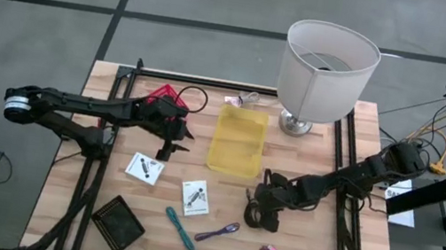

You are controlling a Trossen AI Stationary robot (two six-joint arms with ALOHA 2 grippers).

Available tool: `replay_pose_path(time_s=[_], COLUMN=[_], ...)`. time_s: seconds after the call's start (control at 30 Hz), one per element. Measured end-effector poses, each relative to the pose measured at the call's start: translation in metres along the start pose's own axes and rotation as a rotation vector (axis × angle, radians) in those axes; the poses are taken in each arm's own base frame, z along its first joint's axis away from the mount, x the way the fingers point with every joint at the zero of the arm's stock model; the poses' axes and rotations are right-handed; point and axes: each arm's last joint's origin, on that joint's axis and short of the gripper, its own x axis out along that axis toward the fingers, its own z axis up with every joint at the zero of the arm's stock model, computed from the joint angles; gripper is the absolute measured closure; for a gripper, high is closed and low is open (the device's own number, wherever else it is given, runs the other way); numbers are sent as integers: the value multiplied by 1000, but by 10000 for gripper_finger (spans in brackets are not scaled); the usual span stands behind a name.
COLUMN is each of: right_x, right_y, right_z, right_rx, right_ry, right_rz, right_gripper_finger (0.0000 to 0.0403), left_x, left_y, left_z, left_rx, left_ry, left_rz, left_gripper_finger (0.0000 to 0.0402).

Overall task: Pick and place items into bin
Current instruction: Put the black charger cable into the yellow bin

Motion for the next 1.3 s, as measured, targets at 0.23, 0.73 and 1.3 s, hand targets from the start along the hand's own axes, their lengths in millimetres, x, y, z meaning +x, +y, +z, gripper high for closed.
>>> replay_pose_path(time_s=[0.23,0.73,1.3], right_x=[5,21,7], right_y=[-1,1,13], right_z=[-3,0,33], right_rx=[-10,-96,-417], right_ry=[18,65,-331], right_rz=[-11,-52,-187], right_gripper_finger=[188,278,391], left_x=[0,0,0], left_y=[0,2,2], left_z=[0,-1,-2], left_rx=[0,-1,-1], left_ry=[0,26,33], left_rz=[0,67,77], left_gripper_finger=[217,217,217])
